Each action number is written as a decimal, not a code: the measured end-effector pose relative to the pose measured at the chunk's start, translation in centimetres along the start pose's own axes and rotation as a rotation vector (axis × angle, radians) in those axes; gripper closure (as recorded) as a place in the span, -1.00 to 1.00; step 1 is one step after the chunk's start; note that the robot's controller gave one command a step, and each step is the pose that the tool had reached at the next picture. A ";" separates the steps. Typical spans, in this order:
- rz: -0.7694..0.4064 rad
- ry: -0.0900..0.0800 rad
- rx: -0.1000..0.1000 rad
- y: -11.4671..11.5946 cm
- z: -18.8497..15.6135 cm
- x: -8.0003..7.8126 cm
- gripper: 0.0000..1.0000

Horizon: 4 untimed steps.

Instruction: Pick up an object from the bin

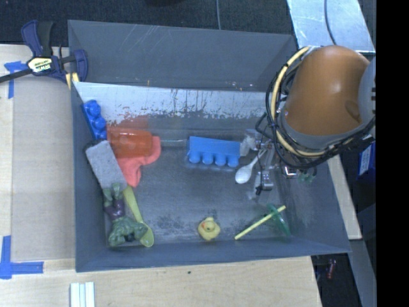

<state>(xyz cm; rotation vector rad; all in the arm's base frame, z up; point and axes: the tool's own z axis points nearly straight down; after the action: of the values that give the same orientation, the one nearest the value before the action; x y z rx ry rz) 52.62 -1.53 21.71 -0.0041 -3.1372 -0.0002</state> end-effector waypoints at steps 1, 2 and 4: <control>0.000 -0.008 0.000 0.0 -0.4 -0.2 -1.00; -0.068 -0.012 0.002 -4.6 9.3 2.6 -1.00; -0.195 -0.008 0.001 -6.1 10.6 4.0 -1.00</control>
Offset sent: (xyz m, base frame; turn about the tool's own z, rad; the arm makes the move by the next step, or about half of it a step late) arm -0.0436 -0.0707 -0.1471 -0.1013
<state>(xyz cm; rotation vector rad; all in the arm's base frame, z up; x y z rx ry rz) 48.52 -7.63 11.10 0.3020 -3.1304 0.0014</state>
